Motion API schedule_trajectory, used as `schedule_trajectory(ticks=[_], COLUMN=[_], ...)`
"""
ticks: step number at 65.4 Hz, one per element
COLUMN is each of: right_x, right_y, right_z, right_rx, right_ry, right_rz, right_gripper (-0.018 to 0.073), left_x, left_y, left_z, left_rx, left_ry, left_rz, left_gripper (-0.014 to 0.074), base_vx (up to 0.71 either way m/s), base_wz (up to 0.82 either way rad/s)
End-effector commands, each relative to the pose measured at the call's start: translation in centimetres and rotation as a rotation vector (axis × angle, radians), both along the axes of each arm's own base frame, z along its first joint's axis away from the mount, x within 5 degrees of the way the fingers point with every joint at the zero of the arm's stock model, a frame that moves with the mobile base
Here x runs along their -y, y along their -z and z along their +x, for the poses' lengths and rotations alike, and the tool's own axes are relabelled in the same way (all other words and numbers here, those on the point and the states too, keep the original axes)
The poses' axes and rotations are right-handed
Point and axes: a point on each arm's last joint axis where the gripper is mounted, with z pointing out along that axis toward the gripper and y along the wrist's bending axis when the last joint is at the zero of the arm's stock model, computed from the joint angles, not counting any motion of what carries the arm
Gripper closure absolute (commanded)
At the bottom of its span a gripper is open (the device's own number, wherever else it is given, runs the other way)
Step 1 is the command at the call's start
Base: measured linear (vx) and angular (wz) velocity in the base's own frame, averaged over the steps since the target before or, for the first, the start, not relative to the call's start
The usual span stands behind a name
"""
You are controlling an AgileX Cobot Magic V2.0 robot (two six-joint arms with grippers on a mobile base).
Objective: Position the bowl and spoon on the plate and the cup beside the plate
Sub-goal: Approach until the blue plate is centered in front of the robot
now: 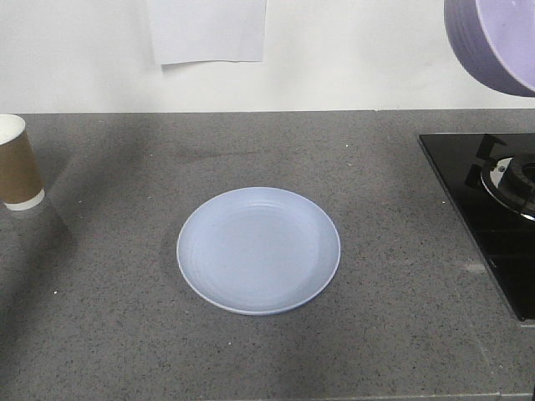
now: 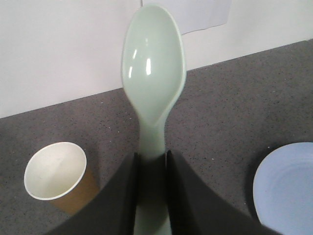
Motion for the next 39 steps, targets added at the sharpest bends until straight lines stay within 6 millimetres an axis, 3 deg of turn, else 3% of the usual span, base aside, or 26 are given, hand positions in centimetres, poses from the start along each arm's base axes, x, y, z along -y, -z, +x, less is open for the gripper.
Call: schedule_trajectory(ticks=[1,39], right_x=[-0.45,-0.45], right_y=[-1.95,-1.95], right_z=[-0.83,-0.83], right_rx=[0.097,0.097], right_ry=[0.01,0.01], right_rz=[0.027,0.027], right_gripper=[0.0565,0.0565], left_x=[0.09,0.09], left_y=[-1.96,-1.96], left_z=[-0.75,-0.75], left_rx=[0.114,0.114], left_ry=[-0.002,-0.002], left_rz=[-0.03,-0.03], left_gripper=[0.0603,0.0603], base_vx=[0.03,0.02], base_wz=[-0.02,-0.01])
